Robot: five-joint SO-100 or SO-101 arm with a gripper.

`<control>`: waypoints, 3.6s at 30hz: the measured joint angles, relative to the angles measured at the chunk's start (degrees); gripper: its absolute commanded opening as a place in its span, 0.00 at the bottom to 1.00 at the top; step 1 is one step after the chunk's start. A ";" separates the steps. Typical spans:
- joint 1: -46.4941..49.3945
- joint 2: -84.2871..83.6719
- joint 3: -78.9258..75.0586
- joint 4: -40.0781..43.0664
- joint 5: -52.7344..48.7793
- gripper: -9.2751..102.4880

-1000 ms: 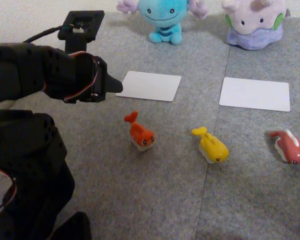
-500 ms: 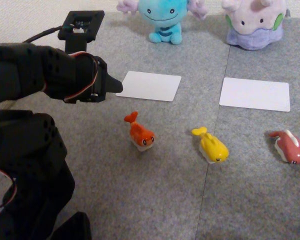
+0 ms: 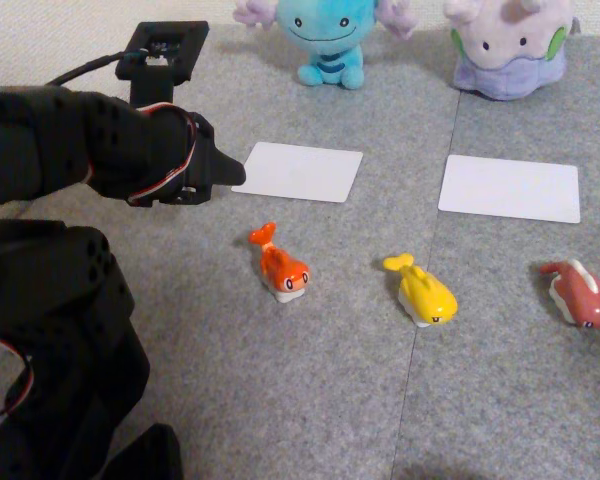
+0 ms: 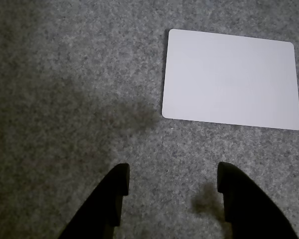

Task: Wooper wants to eat egg sudhi, and Goomy wants to eat shrimp sushi

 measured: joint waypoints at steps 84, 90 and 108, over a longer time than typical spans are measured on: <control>39.37 -43.77 -58.71 65.30 -67.76 0.49; 41.22 -56.95 -58.71 57.39 -67.76 0.49; 49.39 -62.40 -59.50 50.98 -73.21 0.30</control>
